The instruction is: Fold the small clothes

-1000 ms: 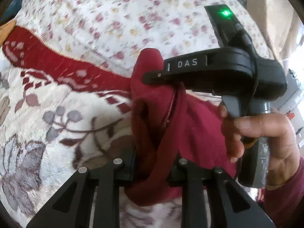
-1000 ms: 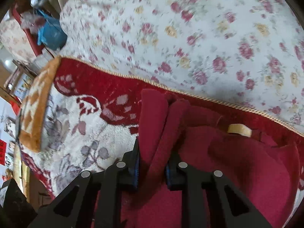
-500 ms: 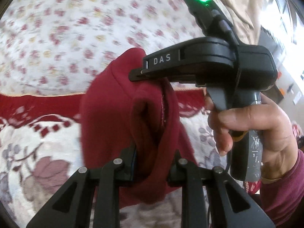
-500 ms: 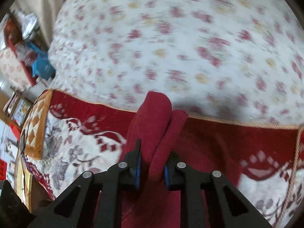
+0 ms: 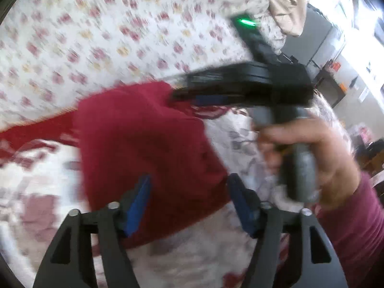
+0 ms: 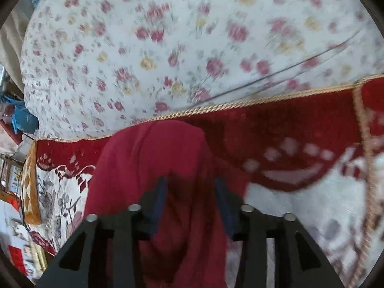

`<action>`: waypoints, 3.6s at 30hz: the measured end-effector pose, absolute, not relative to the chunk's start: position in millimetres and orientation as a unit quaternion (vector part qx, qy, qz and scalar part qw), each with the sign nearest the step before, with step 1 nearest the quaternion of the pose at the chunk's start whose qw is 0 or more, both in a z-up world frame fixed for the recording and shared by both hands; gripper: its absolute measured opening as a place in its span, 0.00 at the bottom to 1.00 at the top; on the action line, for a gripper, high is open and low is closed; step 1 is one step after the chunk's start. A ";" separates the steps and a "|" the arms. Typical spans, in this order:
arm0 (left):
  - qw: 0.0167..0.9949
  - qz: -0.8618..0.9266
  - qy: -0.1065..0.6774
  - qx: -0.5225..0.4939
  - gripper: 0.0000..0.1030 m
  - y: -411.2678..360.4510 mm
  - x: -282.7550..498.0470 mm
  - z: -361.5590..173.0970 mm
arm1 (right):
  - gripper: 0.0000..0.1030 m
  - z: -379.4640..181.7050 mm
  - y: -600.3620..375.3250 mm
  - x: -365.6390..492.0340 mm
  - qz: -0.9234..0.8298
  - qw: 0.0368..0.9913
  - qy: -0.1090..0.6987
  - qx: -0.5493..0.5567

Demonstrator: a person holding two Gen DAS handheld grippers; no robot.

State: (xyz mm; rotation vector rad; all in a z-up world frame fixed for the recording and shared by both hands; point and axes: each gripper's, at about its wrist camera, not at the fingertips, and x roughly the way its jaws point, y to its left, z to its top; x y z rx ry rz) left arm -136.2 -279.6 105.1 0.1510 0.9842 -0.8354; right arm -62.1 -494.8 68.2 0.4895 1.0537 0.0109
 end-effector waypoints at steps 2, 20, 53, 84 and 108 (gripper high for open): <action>0.827 -0.350 0.427 0.106 0.68 -256.1 -138.3 111.0 | 0.67 89.7 -487.6 -87.5 0.027 0.848 0.477 0.228; 0.837 -0.251 0.479 0.087 0.69 -221.0 -112.8 58.2 | 0.07 58.0 -442.8 -189.4 0.044 0.846 0.500 0.181; 0.834 -0.250 0.487 0.070 0.82 -246.9 -99.6 43.7 | 0.21 58.0 -448.4 -156.8 -0.027 0.858 0.485 0.169; 0.794 -0.291 0.532 -0.054 0.96 -241.3 -41.9 15.0 | 0.92 5.7 -484.6 -110.5 0.028 0.836 0.444 0.322; 0.804 -0.319 0.501 -0.001 0.49 -255.0 -62.8 37.4 | 0.55 26.1 -471.0 -119.5 0.028 0.855 0.433 0.285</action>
